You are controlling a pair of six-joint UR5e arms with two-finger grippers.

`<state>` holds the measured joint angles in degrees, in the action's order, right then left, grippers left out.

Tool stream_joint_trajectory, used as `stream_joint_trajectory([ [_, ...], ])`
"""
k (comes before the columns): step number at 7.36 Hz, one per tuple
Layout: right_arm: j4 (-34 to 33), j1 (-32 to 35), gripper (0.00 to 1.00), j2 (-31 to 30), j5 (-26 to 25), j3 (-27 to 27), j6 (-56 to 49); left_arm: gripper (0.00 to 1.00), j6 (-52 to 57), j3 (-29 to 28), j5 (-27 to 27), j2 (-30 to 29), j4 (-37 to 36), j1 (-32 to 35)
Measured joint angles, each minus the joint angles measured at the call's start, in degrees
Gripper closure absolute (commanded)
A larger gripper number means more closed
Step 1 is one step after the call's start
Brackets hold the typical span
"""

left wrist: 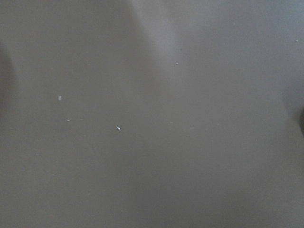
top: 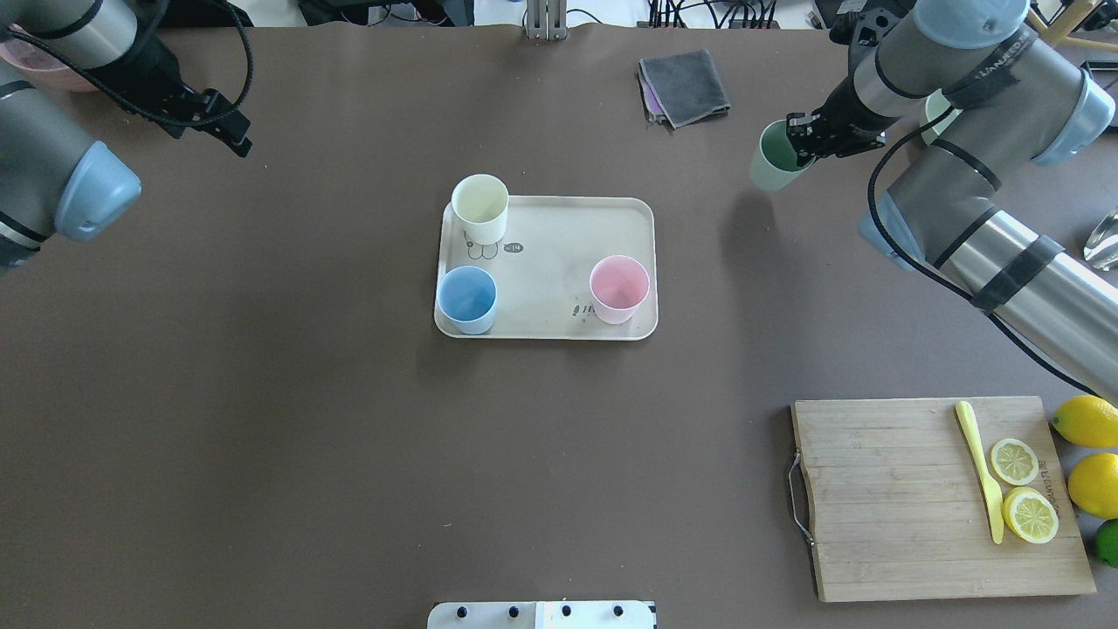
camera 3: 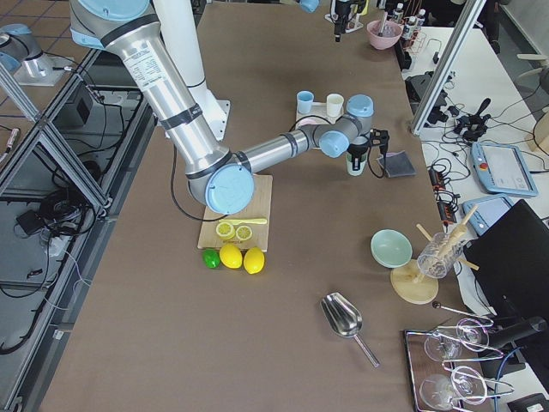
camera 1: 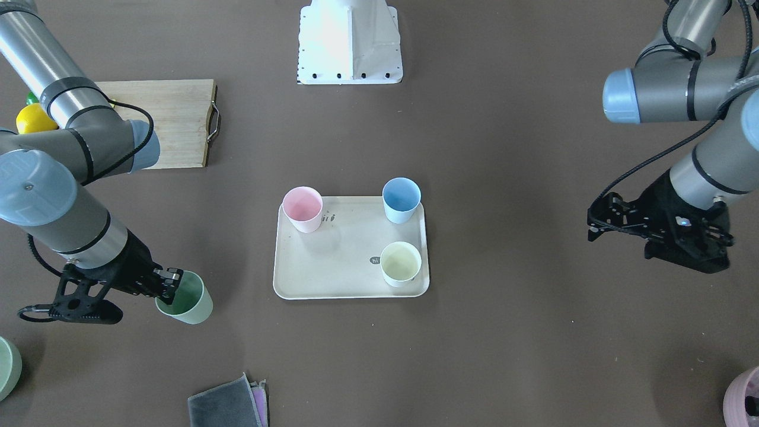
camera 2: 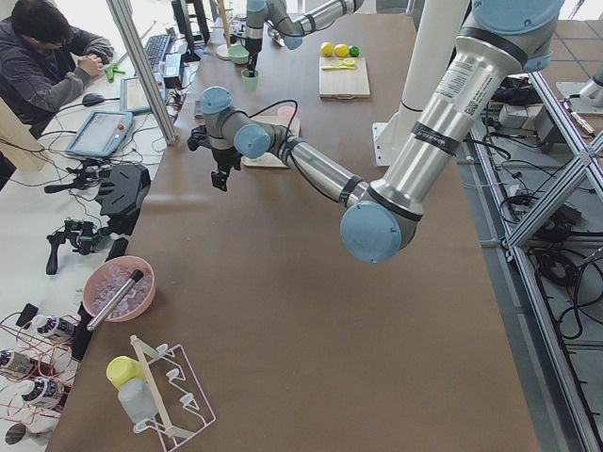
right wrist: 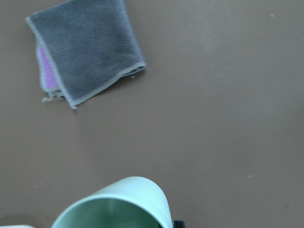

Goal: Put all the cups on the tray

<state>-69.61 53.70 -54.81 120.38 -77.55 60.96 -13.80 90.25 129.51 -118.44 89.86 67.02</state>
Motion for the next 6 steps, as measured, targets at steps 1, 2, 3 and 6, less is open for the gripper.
stream_joint_trajectory([
  [1, -2.1, -2.8, 1.00, 3.2, -1.7, 0.0, 4.3, 0.02, 4.5, -0.6, 0.1, 0.8, -1.2, 2.4],
  [2, -4.4, -5.8, 1.00, 6.1, -3.8, 0.1, 8.1, 0.02, 6.9, -1.0, 0.2, 1.3, -1.6, 3.7],
  [3, -5.9, -8.7, 0.67, 8.1, -5.7, 0.3, 11.1, 0.02, 7.8, -1.1, 0.2, 1.4, -1.8, 4.3],
  [6, -6.9, -12.2, 0.00, 9.9, -8.4, 0.5, 15.1, 0.02, 8.3, -1.1, 0.3, 1.6, -1.8, 4.6],
])
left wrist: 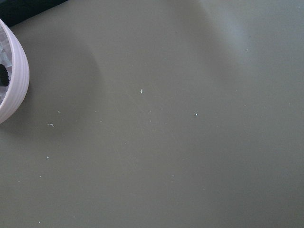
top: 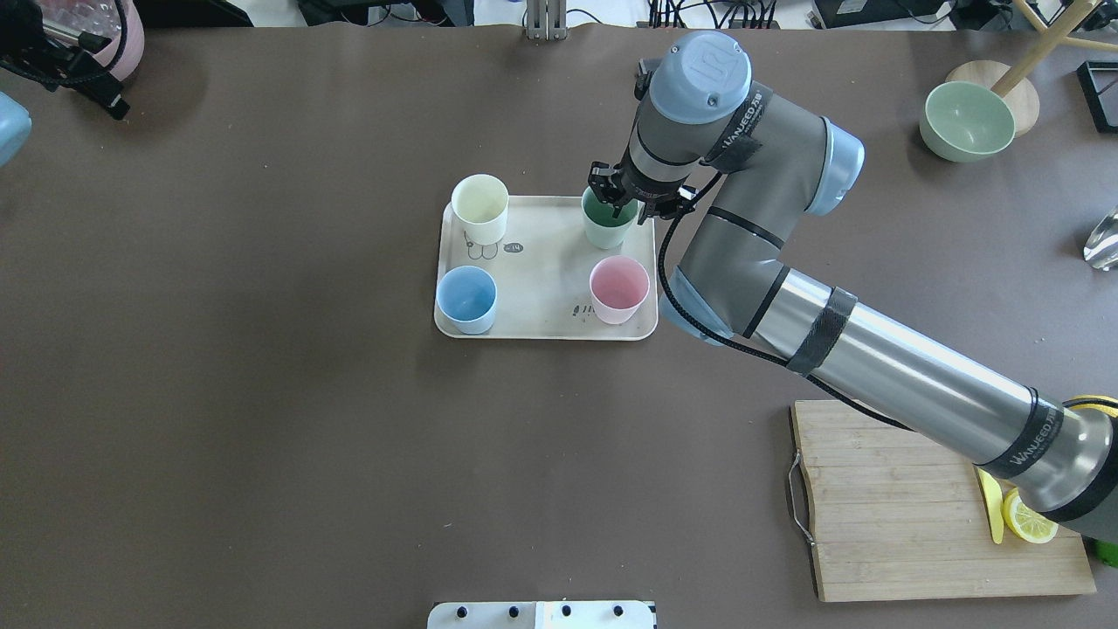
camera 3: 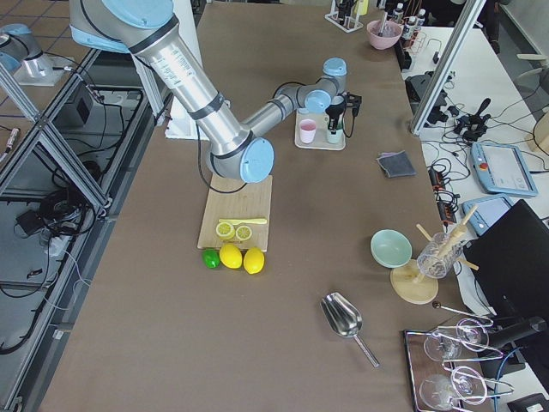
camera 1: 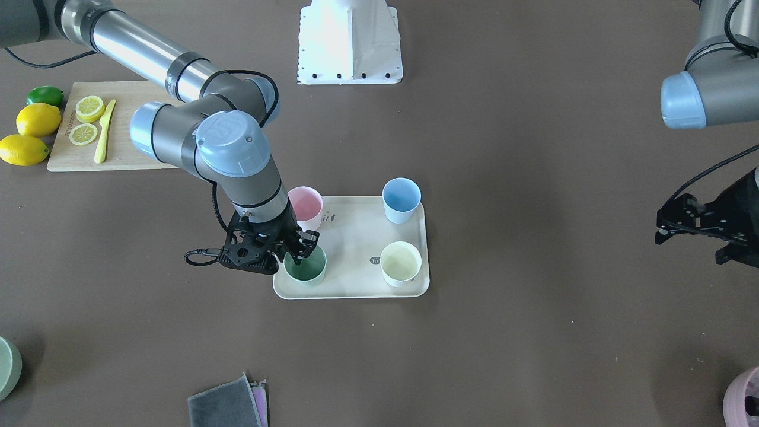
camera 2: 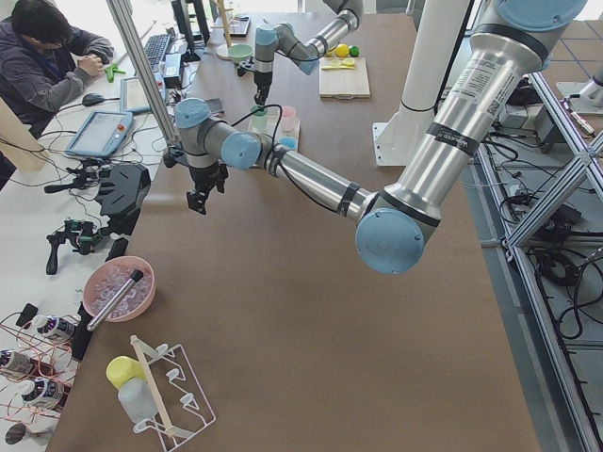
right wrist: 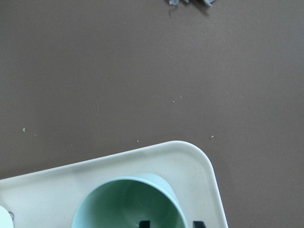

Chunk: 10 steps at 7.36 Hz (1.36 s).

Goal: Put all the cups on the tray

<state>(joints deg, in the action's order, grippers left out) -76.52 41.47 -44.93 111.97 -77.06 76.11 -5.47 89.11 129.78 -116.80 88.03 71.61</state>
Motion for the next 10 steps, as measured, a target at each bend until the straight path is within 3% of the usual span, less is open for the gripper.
stream_joint_trajectory([
  [2, -0.3, 1.4, 0.00, 0.0, 0.6, -0.6, -0.7, 0.02, 0.0, 0.1, 0.0, 0.8, 0.4, 0.2],
  [5, -6.1, 10.3, 0.00, -1.6, 7.8, -3.5, -11.7, 0.02, 3.2, 0.2, 0.2, 3.0, -0.6, 5.6],
  [8, -16.7, 24.9, 0.00, -14.5, 16.3, -14.5, -40.5, 0.02, 21.4, -0.1, 0.8, 6.7, -10.0, 17.0],
  [10, -21.7, 35.5, 0.00, -23.7, 20.8, -17.3, -60.8, 0.02, 26.5, 1.7, 4.0, 14.4, -12.0, 20.6],
])
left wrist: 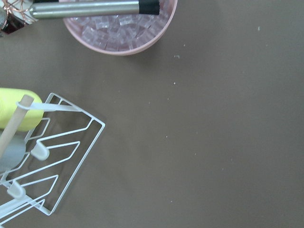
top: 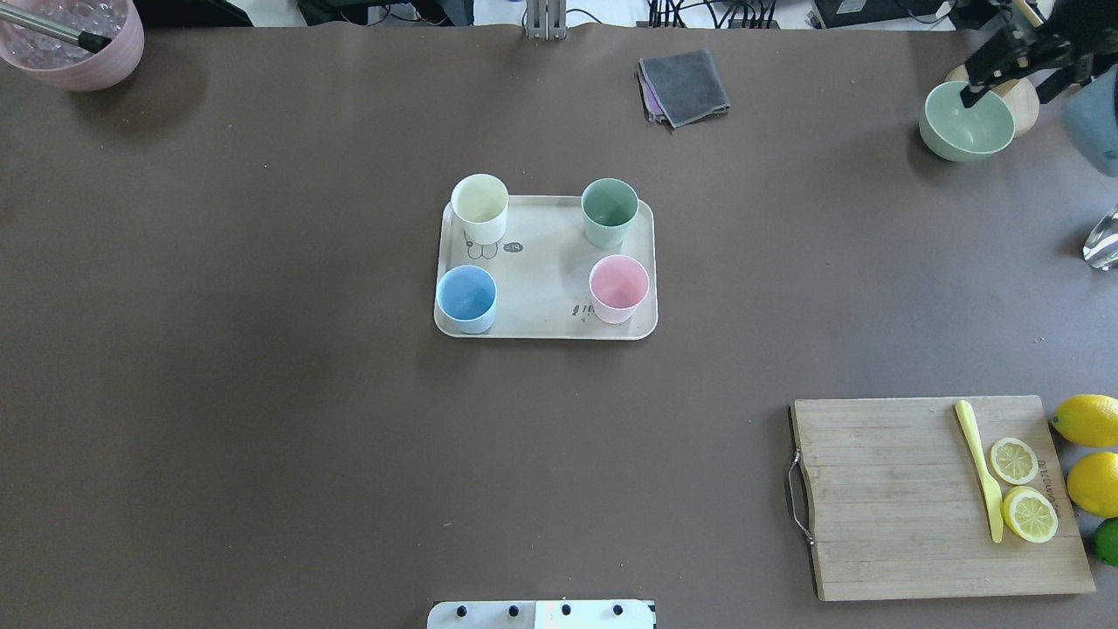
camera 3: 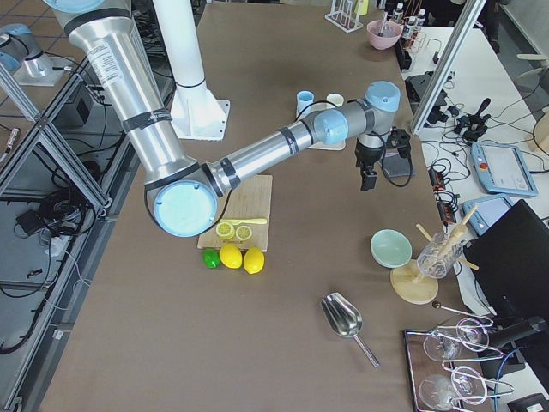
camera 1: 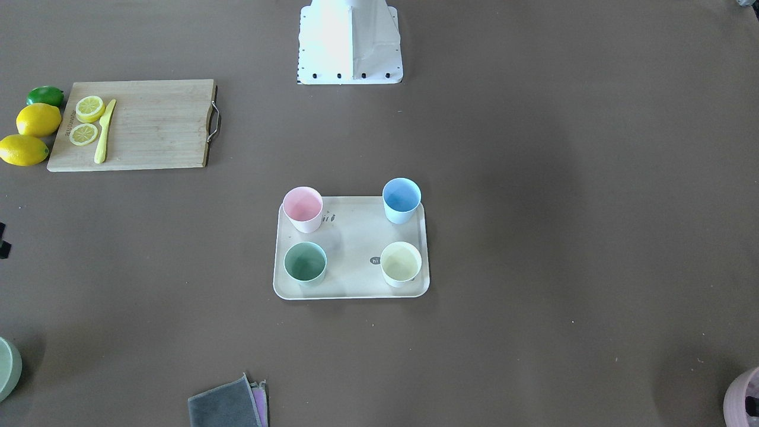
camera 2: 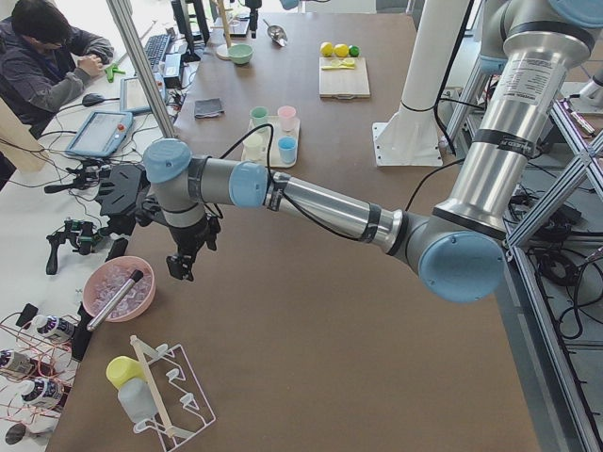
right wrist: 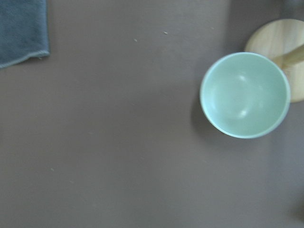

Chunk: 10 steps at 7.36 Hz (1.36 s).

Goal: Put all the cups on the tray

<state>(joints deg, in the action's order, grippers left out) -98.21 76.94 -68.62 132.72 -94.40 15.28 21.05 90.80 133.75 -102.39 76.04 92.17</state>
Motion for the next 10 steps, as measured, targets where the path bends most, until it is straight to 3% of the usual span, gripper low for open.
stream_joint_trajectory([
  [3, -2.3, 7.0, 0.00, -14.3, 0.4, -0.8, -12.6, 0.02, -4.7, 4.7, 3.3, 12.8, 8.1, 0.5],
  [6, -2.3, 8.5, 0.00, -20.5, 0.4, -1.8, -13.8, 0.02, -9.1, 5.5, 3.5, 21.8, 18.4, 0.4],
  [10, -6.5, 9.4, 0.00, -22.3, -2.9, -7.7, -14.0, 0.02, -13.2, 5.4, 2.2, 21.0, 19.5, -1.6],
])
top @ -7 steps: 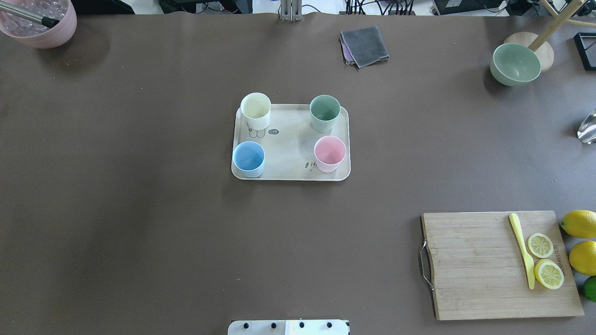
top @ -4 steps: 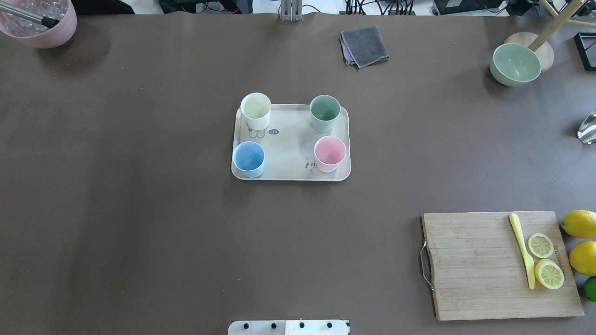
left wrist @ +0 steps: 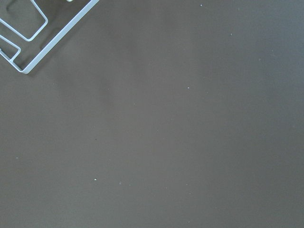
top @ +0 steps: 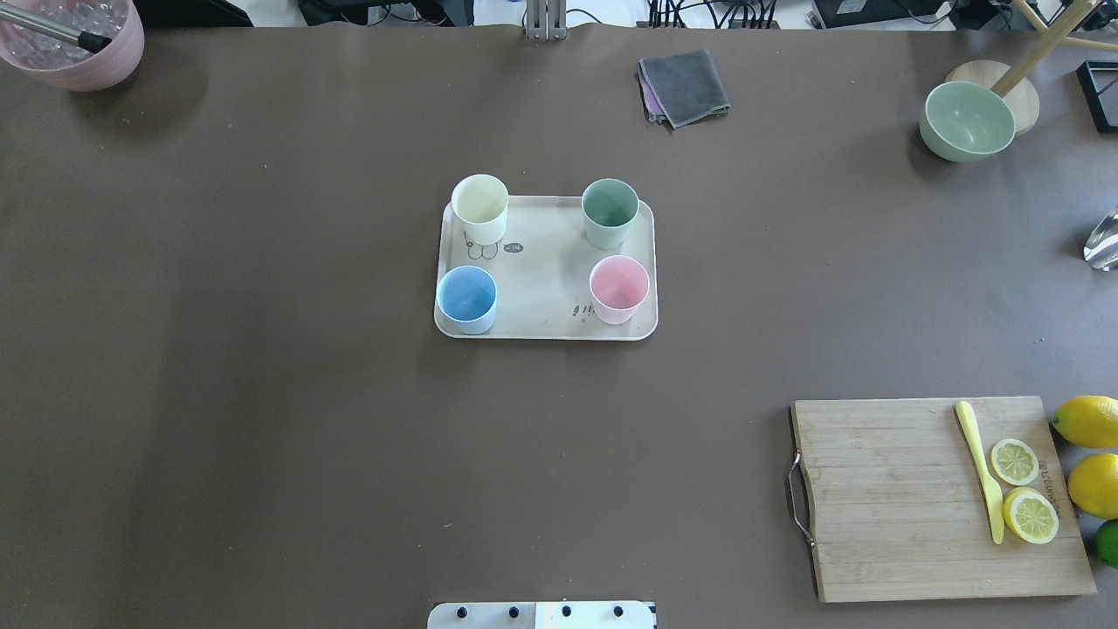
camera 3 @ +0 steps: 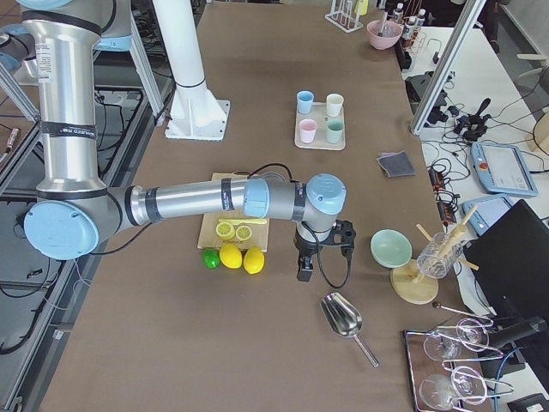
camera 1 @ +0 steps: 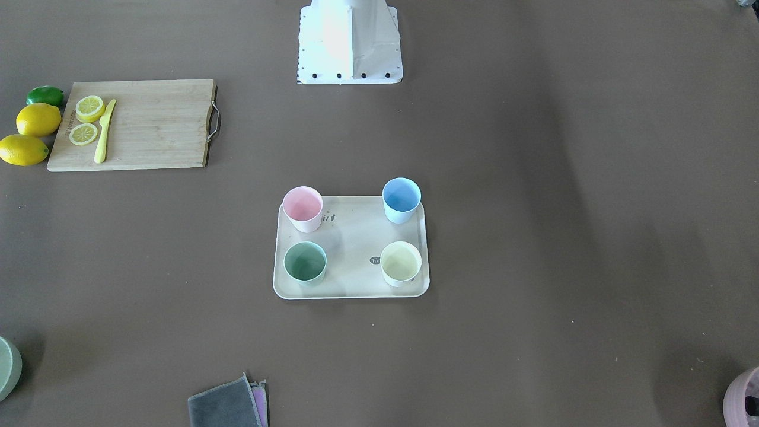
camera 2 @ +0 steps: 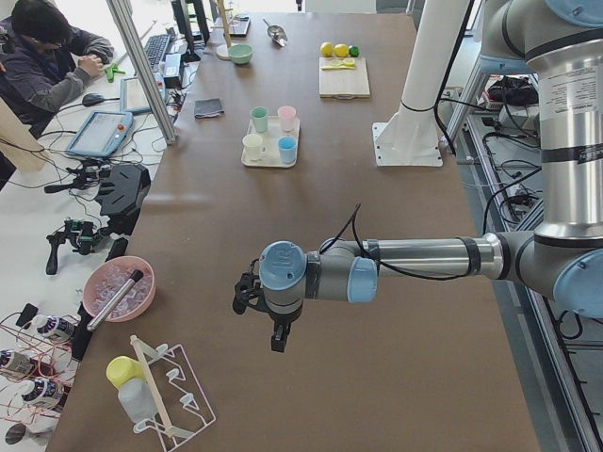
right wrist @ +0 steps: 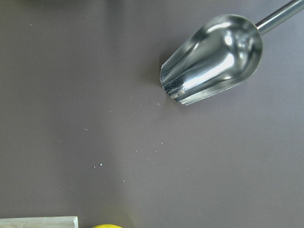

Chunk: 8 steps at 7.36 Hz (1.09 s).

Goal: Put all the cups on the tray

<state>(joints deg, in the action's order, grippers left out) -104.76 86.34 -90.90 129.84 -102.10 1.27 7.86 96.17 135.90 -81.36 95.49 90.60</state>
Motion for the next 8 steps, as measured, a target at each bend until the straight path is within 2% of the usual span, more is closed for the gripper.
stream_joint_trajectory([
  [3, -1.0, -0.1, 0.00, -0.9, -4.4, -0.5, -2.7, 0.02, -0.5, -0.1, -0.8, 0.0, 0.1, -0.4],
  [8, -0.9, -0.2, 0.00, -1.6, -4.5, -0.2, -5.3, 0.02, -0.1, 0.1, -0.9, 0.2, 0.4, -0.4],
])
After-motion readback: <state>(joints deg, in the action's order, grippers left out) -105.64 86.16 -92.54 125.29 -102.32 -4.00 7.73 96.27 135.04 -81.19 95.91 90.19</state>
